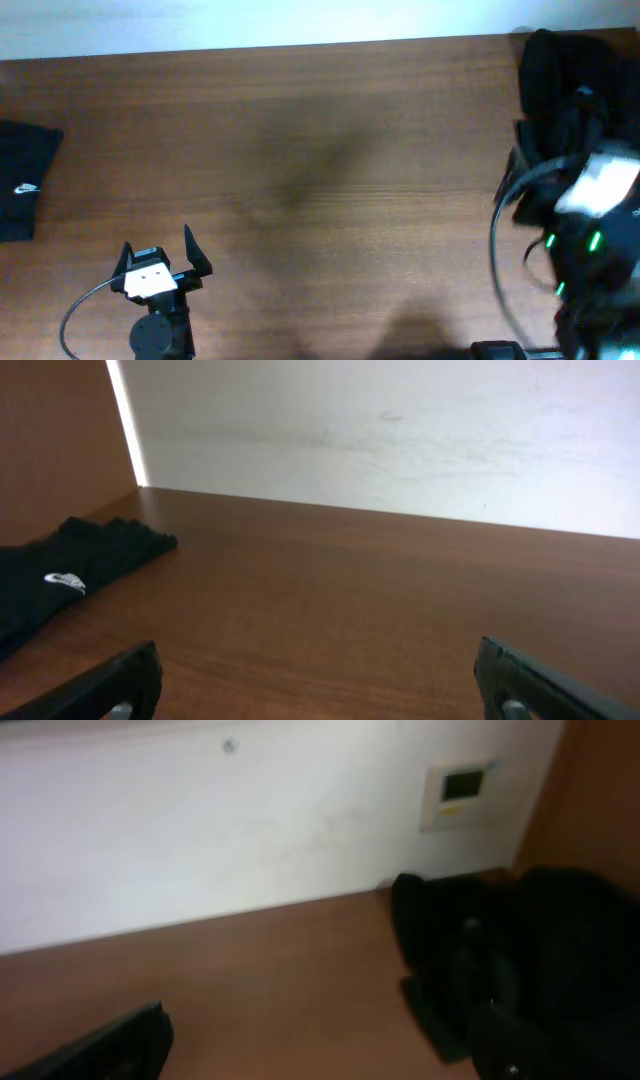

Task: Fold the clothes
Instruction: 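Reach the right gripper to the black clothing pile at right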

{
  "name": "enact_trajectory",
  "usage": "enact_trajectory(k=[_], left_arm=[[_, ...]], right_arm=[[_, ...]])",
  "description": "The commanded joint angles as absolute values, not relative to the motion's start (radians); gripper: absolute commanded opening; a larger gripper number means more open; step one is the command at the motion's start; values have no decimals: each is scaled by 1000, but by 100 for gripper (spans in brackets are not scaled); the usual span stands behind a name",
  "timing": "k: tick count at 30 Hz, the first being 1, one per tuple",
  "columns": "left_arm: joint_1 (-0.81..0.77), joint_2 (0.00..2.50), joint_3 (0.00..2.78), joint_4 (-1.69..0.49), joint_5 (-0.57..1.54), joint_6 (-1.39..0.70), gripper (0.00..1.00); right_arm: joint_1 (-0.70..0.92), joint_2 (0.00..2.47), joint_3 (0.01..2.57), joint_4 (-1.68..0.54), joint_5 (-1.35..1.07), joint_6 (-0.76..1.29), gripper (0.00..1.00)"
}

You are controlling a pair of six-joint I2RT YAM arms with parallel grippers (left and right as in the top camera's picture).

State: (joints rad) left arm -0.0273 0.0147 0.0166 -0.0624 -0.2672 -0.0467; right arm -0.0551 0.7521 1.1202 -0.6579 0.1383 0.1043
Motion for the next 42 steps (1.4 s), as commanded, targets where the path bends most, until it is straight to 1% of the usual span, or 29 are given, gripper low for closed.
enact_trajectory(k=[1, 4, 7, 11, 15, 20, 24, 26, 30, 39, 41, 42], left_arm=[[-33, 7, 9, -58, -277, -53, 99], [-33, 7, 9, -58, -277, -53, 99], [-33, 7, 9, -58, -277, -53, 99], [-33, 7, 9, -58, -277, -53, 99], [-33, 7, 9, -58, -277, -53, 100], [-33, 7, 9, -58, -277, -53, 99], [-33, 7, 9, -58, -277, -53, 99], [-33, 7, 9, -58, -277, -53, 99], [-33, 7, 9, -58, -277, -53, 99], [-33, 7, 9, -58, -277, -53, 100], [-33, 7, 9, -58, -277, -53, 99], [-33, 7, 9, -58, -277, -53, 99]], right_arm=[[-135, 948, 1339, -755, 119, 101, 99], [-241, 1149, 1573, -947, 47, 101, 99], [-341, 1325, 1771, -1106, 39, 101, 99], [-439, 1475, 1888, -1202, 142, 101, 99], [-510, 1557, 1888, -1278, 143, 102, 99], [-605, 1656, 1888, -1285, 144, 101, 99], [-691, 1738, 1888, -1292, 143, 102, 92], [-733, 1782, 1886, -1298, 142, 108, 86], [-788, 1857, 1870, -1297, 105, 112, 82], [-799, 1985, 1851, -1262, 110, 33, 82], [-800, 2003, 1851, -1247, 110, -5, 83], [-800, 2011, 1850, -1242, 110, -12, 85]])
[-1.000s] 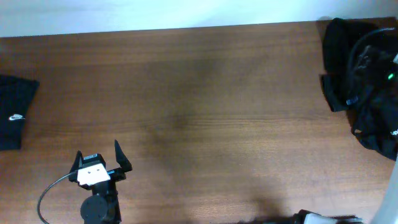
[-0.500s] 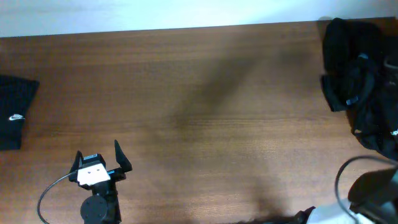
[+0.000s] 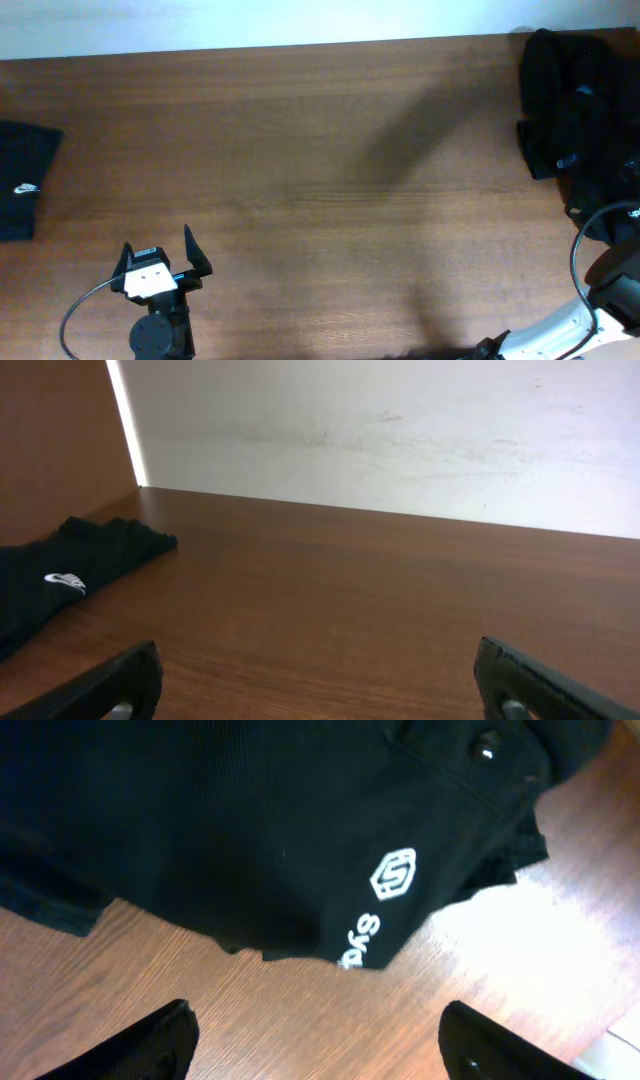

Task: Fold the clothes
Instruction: 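Reach the right gripper to the black clothing pile at right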

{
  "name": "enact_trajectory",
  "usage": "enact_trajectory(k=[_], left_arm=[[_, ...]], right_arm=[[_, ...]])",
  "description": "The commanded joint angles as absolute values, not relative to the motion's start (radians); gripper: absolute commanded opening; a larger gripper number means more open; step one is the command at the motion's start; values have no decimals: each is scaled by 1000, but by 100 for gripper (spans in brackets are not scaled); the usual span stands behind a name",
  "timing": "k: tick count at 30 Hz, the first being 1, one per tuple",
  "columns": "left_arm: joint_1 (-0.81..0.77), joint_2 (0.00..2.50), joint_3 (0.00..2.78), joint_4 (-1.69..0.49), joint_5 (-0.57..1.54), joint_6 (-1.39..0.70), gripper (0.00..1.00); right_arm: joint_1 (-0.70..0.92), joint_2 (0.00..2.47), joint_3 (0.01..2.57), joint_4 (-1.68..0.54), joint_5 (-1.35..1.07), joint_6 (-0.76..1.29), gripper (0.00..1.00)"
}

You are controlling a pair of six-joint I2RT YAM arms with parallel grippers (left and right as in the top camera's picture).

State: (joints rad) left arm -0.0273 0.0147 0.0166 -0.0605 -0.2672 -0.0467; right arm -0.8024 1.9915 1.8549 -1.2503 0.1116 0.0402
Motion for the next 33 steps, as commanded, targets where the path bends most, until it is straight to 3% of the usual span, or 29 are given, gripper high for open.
enact_trajectory(k=[1, 33], left_arm=[[-33, 7, 9, -58, -277, -53, 99], [-33, 7, 9, -58, -277, -53, 99]], right_arm=[[-800, 2020, 1850, -1240, 109, -12, 89], [-801, 2168, 1840, -1215, 197, -11, 92]])
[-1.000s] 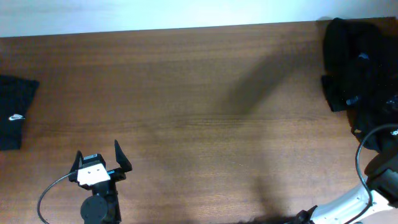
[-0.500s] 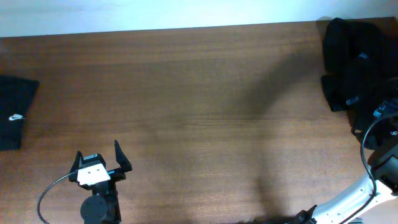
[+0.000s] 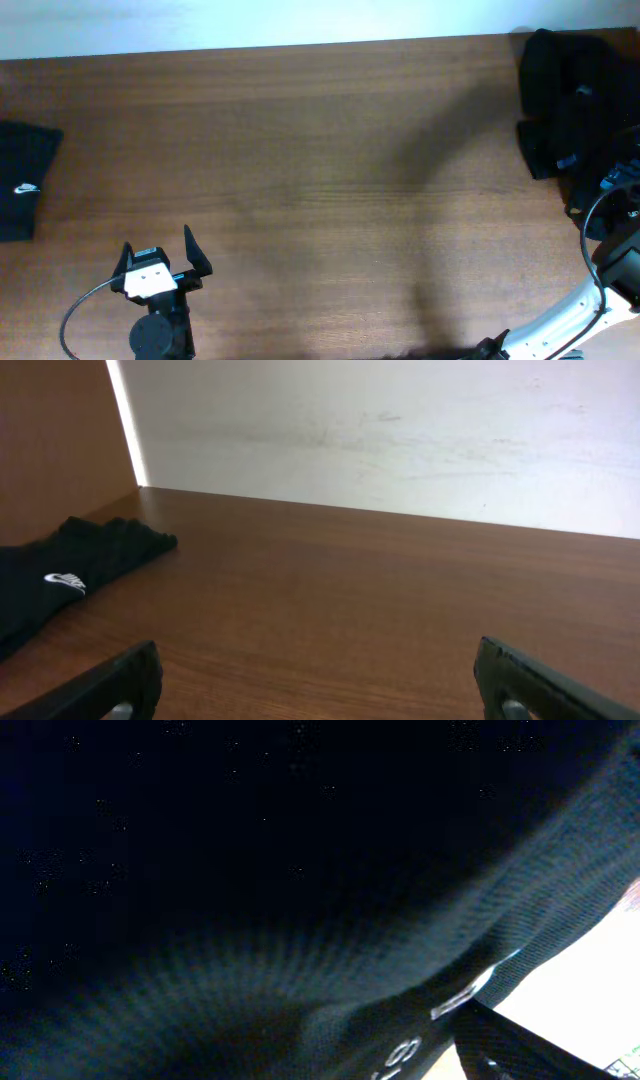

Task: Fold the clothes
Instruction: 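Reach the right gripper to the black clothing pile at right, then grasp the black shirt with the right gripper and lift it to center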

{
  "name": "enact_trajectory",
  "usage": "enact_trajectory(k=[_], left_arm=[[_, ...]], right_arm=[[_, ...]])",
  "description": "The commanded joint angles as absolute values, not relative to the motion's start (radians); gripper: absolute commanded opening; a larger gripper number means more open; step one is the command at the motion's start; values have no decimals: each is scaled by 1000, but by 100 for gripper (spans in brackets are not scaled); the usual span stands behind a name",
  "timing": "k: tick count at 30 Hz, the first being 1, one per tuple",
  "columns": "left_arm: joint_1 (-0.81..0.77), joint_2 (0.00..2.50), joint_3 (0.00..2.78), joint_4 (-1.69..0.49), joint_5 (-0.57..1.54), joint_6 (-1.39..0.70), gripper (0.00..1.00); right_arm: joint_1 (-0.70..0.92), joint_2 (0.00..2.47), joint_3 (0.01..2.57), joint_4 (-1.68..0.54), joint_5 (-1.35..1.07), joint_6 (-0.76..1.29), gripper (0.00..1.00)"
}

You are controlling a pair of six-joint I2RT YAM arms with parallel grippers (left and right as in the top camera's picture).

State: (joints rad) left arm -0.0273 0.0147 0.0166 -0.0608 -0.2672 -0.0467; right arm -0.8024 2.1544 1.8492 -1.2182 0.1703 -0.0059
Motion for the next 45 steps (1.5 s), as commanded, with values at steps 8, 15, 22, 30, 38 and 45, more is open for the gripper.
enact_trajectory(k=[8, 15, 22, 30, 38, 45], left_arm=[[-33, 7, 9, -58, -277, -53, 99], [-33, 7, 9, -58, -277, -53, 99], [-33, 7, 9, -58, -277, -53, 99], [-33, 7, 9, -58, -277, -53, 99], [-33, 7, 9, -58, -277, -53, 99], [-33, 7, 9, -58, -277, -53, 99]], right_arm=[[-801, 2168, 1840, -1196, 196, -11, 48], [-799, 2162, 1865, -1211, 143, 25, 4], [-743, 2122, 2130, -1378, 83, 60, 4], [-583, 2050, 2575, -1608, 25, 60, 4], [-369, 1930, 2803, -1697, -99, 25, 4], [-93, 1827, 2817, -1688, -148, -39, 4]])
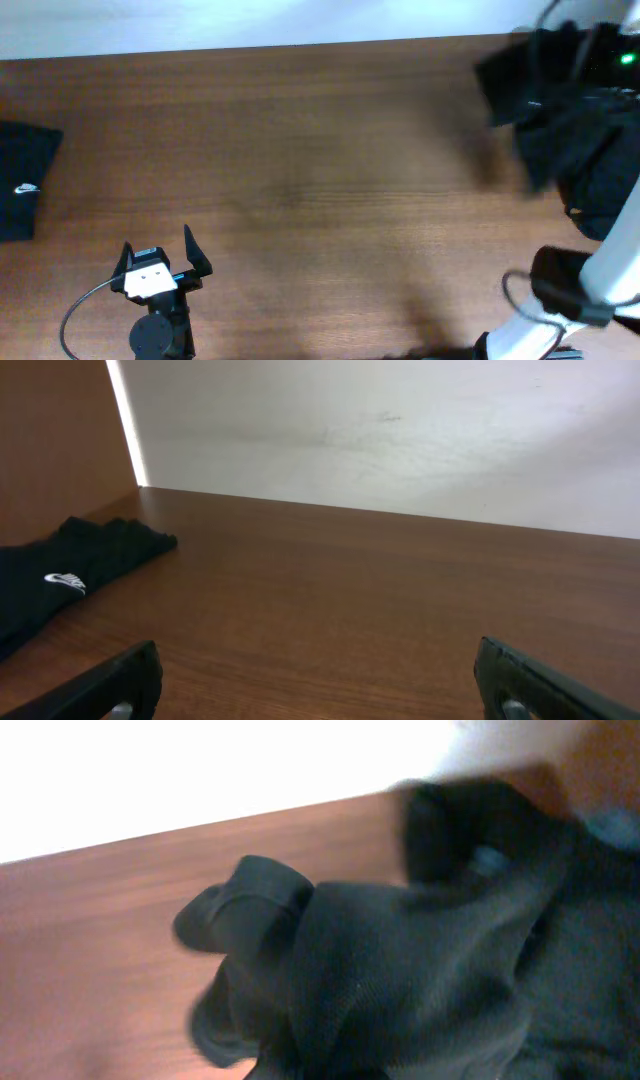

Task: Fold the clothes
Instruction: 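Grasp the black shirt with the right gripper and lift it to center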

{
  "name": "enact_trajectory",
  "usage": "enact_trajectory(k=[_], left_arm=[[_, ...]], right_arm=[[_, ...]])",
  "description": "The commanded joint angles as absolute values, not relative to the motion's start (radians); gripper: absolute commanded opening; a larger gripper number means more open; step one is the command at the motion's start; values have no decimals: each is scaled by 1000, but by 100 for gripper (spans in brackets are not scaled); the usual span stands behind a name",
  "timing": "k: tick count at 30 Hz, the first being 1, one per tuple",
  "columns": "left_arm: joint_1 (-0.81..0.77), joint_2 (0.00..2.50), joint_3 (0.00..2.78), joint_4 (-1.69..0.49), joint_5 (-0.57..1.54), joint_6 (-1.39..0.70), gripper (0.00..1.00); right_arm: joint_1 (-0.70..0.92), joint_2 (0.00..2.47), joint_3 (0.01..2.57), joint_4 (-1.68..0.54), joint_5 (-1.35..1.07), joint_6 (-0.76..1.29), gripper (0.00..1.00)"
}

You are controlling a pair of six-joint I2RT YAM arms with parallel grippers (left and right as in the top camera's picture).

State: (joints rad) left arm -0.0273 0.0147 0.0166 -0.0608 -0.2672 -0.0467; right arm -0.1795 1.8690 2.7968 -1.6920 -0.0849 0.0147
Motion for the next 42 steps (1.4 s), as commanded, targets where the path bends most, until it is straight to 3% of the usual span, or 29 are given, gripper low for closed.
enact_trajectory(k=[1, 9, 16, 29, 42], left_arm=[[-33, 7, 9, -58, -277, -53, 99], [-33, 7, 9, -58, -277, -53, 99], [-33, 7, 9, -58, -277, -53, 99], [-33, 7, 9, -58, -277, -53, 99], [-33, 7, 9, -43, -263, -54, 99]], right_arm=[[-54, 1821, 2817, -1687, -170, -54, 4], [216, 1840, 2816, -1667, -262, -131, 4], [335, 1856, 2816, -1664, -262, -122, 4], [366, 1858, 2816, -1662, -257, -74, 4], [366, 1863, 2815, -1573, -160, 296, 4]])
